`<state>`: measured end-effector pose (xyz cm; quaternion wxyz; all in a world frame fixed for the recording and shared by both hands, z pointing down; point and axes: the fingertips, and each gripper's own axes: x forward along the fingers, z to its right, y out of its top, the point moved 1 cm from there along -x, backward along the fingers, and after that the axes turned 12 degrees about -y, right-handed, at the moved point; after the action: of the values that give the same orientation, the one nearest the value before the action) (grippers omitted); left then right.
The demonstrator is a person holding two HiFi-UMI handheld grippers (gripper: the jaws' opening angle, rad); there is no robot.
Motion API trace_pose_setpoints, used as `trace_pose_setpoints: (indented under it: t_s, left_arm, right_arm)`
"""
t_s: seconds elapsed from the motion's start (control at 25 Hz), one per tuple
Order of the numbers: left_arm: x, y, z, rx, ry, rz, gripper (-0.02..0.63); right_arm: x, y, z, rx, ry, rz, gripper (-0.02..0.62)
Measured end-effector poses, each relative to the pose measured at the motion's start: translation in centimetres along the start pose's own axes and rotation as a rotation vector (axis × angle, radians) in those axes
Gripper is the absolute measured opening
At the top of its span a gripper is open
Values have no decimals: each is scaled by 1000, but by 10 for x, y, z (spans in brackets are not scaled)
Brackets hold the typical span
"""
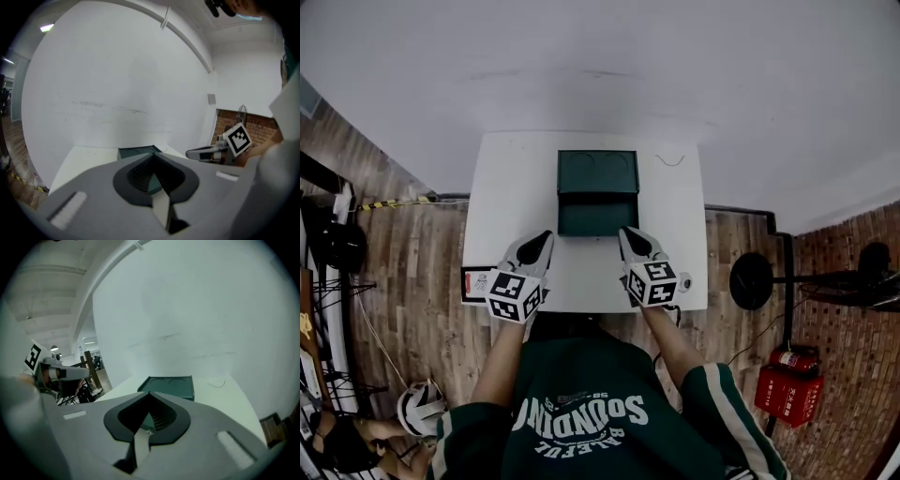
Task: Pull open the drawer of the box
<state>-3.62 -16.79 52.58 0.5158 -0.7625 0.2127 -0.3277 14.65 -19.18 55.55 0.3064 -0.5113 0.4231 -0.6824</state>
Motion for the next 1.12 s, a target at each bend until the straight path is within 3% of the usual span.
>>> trace_pose_setpoints:
  t_s: [0.2,0.36,1.12]
  left_arm:
    - [5,15,8,25,-6,26,52]
    - [7,23,14,39,-12,40,54]
    - [10,21,18,39,-19,31,52]
  right_arm:
    - [-32,58,-1,-61,-21,183,2]
    - [-49,76,-4,-90,-23,252,2]
    - [-55,63,0,-93,-30,252,2]
